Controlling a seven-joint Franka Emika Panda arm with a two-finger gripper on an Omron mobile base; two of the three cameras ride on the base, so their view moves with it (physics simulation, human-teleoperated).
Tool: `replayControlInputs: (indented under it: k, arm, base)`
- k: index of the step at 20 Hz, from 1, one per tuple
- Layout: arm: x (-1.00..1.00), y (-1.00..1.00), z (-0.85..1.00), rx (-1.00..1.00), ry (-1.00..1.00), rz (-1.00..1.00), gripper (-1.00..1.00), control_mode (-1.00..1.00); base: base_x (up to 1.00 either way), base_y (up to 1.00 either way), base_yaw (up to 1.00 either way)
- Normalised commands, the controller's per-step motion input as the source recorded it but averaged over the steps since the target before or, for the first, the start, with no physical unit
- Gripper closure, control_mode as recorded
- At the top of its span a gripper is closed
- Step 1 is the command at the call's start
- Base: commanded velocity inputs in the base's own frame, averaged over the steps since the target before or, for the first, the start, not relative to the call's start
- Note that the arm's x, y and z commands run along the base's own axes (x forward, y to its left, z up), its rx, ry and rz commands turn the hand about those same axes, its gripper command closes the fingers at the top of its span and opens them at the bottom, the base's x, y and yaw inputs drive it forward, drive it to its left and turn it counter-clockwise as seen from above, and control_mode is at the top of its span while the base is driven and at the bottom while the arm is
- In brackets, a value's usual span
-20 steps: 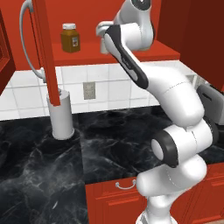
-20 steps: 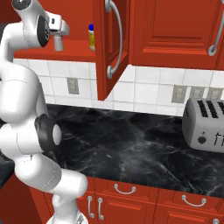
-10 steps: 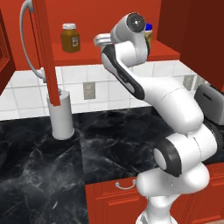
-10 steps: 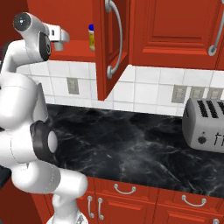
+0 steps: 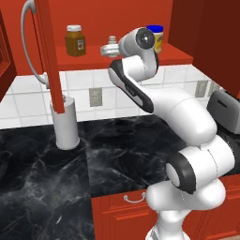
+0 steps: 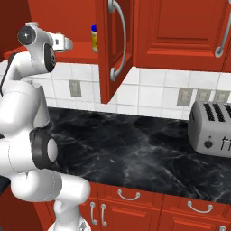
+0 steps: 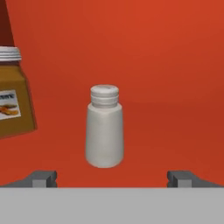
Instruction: Collect the turmeric, mayonnaise, and shaker from the cabinet and place them next to the stove.
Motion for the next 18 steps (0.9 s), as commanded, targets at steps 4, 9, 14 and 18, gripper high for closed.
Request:
replayControlInputs:
  k: [4,9,14,18]
  arm:
    - [0.05,0.15,0.17,0.00,0.00,0.00,-1.00,-1.00]
    - [0.11,0.25,0.18,0.00,0.00,0.00,-1.00,-1.00]
    - [0.20,0.08,0.09,0.00,0.00,0.00,-1.00,-1.00]
    - [0.30,0.00,0.07,0.00,0.02,0.00,-1.00,-1.00]
  base:
    - [0.00,0.00,0.00]
    - [0.00,0.00,0.00]
    - [0.00,0.00,0.00]
    - [0.00,0.00,0.00]
